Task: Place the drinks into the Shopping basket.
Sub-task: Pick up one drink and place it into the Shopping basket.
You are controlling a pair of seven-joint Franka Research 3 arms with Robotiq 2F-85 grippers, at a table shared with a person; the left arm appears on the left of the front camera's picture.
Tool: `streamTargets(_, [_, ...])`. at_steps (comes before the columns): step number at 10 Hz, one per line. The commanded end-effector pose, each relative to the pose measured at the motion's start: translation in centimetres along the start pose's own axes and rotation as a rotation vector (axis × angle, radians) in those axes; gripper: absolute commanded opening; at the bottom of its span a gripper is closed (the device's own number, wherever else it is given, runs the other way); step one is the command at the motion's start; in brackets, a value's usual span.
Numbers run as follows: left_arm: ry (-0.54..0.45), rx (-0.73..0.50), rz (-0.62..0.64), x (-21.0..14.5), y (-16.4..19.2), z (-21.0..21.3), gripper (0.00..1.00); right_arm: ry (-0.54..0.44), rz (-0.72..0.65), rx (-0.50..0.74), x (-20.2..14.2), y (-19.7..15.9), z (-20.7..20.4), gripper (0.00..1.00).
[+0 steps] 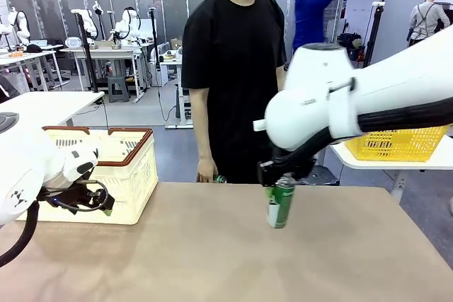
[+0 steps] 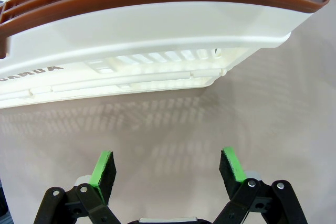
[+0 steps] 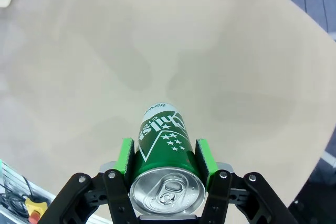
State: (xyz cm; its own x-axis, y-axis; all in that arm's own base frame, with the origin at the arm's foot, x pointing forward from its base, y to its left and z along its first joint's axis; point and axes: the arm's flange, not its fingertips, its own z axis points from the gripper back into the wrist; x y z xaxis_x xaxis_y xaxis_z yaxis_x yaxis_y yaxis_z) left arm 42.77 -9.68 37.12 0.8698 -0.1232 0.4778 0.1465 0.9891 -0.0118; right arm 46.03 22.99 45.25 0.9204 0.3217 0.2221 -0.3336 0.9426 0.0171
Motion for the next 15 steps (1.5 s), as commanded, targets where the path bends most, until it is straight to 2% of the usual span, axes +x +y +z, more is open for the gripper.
streamTargets(1, [-0.011,-0.002,0.001,0.1,-0.1,-0.1,1.0,-0.019,0.005,-0.04,3.9,2.6,-0.5,0.57])
streamTargets(3, [-0.011,-0.002,0.001,0.1,-0.1,-0.1,1.0,0.032,0.042,-0.047,5.5,4.9,-2.0,0.57])
streamTargets(6, [-0.011,-0.002,0.001,0.1,-0.1,-0.1,1.0,0.028,0.049,-0.055,6.8,6.4,-3.6,0.57])
streamTargets(8, [-0.011,-0.002,0.001,0.1,-0.1,-0.1,1.0,0.043,0.052,-0.037,7.0,6.9,-5.4,0.57])
streamTargets(12, [-0.011,-0.002,0.001,0.1,-0.1,-0.1,1.0,0.012,0.041,-0.014,7.0,7.0,-8.0,0.57])
streamTargets(15, [-0.011,-0.002,0.001,0.1,-0.1,-0.1,1.0,0.048,0.045,-0.021,6.9,7.1,-9.1,0.59])
